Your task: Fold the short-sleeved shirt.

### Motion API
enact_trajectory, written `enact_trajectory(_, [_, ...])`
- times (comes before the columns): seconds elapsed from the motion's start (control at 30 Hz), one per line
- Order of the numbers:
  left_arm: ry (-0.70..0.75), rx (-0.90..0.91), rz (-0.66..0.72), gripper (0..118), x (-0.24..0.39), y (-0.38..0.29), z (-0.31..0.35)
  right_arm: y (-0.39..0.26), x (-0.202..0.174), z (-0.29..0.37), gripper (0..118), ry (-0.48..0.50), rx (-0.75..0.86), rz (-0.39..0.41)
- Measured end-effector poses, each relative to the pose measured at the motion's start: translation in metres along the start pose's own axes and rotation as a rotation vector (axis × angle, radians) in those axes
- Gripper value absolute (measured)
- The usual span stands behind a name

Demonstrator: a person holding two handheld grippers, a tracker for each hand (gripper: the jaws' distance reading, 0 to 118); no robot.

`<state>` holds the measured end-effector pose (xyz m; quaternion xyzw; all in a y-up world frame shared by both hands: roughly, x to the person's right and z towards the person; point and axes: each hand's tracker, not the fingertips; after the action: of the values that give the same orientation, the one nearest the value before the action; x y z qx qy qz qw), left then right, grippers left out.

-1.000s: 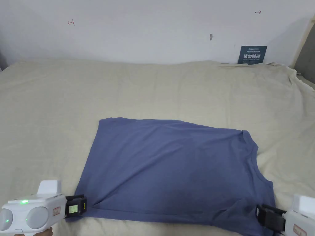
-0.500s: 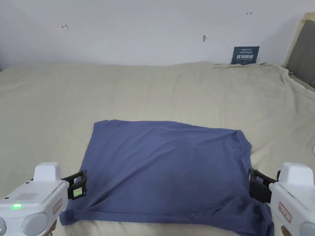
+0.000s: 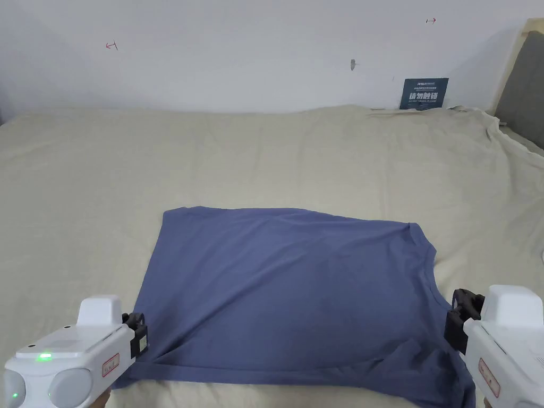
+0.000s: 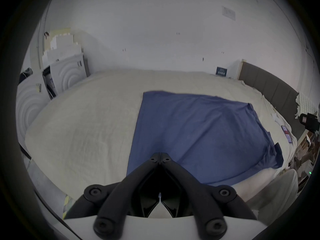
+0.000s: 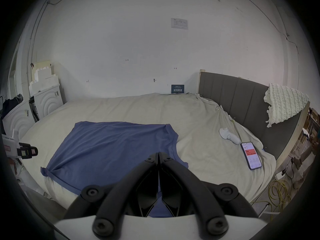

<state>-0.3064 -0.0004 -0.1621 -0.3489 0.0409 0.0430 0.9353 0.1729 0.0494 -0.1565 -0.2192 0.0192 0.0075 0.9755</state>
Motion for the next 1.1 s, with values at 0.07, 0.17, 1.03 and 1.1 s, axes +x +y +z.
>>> enact_trajectory(0.07, [0.005, -0.066, 0.036, 6, -0.010, -0.002, -0.009, 0.000, 0.001, -0.001, 0, 0.001, -0.002, -0.007])
enact_trajectory(0.17, [0.029, -0.110, 0.051, 66, -0.020, -0.009, -0.019, -0.001, 0.003, -0.002, 0, 0.003, -0.008, -0.014])
enact_trajectory(1.03, [0.009, -0.283, -0.029, 5, -0.027, -0.032, -0.064, -0.043, 0.034, -0.032, 1, -0.028, -0.216, -0.147])
enact_trajectory(1.1, [0.001, -0.269, -0.032, 5, -0.025, -0.026, -0.056, -0.055, 0.043, -0.041, 11, -0.036, -0.275, -0.183])
